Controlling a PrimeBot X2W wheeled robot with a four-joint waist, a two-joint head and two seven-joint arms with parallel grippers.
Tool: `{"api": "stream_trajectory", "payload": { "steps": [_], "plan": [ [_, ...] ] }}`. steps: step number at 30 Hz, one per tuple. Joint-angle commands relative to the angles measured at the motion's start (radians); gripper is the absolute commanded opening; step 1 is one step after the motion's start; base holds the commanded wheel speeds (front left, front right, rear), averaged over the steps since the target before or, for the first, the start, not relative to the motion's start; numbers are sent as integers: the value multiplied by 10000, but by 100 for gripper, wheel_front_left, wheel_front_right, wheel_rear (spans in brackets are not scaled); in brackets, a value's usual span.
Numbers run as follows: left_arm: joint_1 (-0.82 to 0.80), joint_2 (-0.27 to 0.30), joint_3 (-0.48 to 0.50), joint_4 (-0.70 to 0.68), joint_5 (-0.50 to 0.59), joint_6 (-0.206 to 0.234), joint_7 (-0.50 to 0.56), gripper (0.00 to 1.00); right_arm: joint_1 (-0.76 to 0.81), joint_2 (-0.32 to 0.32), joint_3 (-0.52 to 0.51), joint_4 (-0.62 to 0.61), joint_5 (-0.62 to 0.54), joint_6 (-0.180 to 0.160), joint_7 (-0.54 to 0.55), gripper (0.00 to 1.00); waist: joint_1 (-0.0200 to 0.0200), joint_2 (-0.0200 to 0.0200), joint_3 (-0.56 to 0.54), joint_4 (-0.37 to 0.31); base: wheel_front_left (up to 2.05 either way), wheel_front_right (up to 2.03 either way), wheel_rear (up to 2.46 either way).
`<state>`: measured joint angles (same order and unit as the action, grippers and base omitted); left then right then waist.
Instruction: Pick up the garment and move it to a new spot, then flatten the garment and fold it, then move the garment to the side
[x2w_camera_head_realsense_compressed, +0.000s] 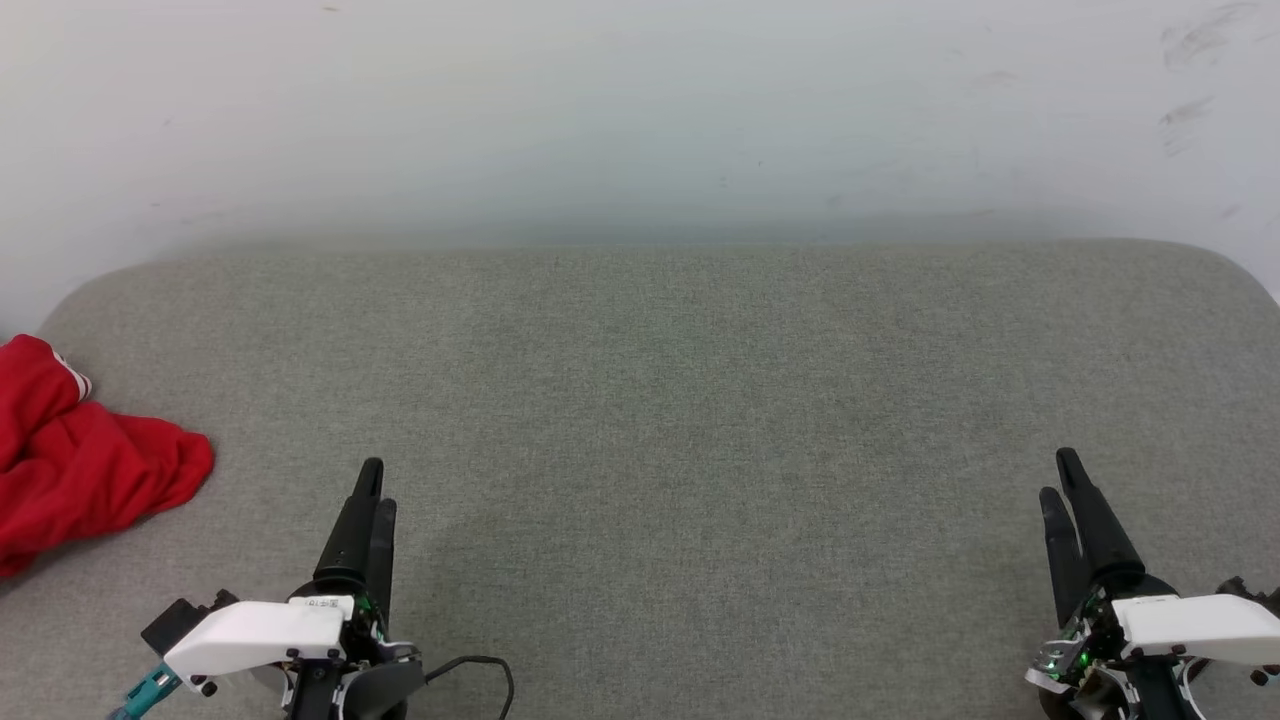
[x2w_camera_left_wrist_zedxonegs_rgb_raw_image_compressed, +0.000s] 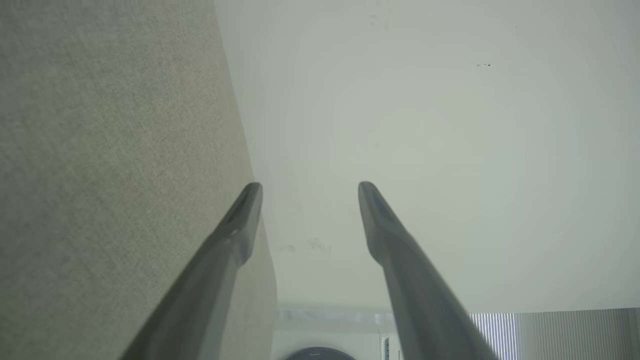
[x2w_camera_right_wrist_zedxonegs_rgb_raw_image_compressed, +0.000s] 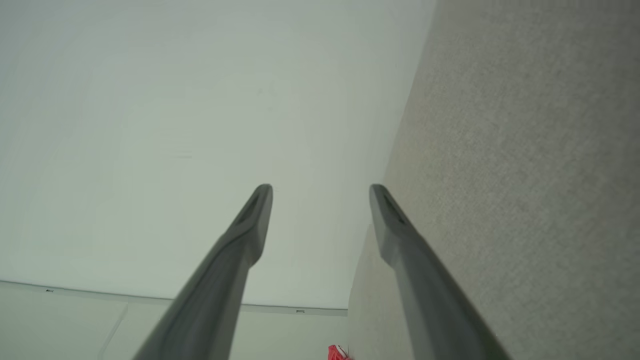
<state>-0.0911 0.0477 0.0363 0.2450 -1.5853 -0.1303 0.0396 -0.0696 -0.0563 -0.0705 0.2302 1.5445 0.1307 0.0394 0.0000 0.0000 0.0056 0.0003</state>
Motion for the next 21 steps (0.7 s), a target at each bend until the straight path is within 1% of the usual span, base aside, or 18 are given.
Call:
{"api": "stream_trajectory", "payload": {
  "steps": [1,12,14,15,21],
  "plan": [
    [-361,19,-36,-278,333,-2,-141,100,-158,-131,55,-263,-508,2,-149,100,0,0,2,1,0,0,0],
    [-380,22,-57,-795,2447,-3,-597,100,-69,-14,14,-675,-3426,2,-602,100,0,0,14,19,0,0,0],
    [-371,22,-101,-902,2866,-3,-673,100,-39,3,15,-747,-3897,2,-680,100,0,0,14,22,0,0,0],
    [-371,22,-101,-902,2866,-3,-673,100,-39,3,15,-747,-3897,2,-680,100,0,0,14,22,0,0,0],
    [-316,23,-233,-1150,4042,-3,-895,100,47,24,43,-972,-5272,1,-899,100,0,0,12,23,0,0,0]
  ]
}}
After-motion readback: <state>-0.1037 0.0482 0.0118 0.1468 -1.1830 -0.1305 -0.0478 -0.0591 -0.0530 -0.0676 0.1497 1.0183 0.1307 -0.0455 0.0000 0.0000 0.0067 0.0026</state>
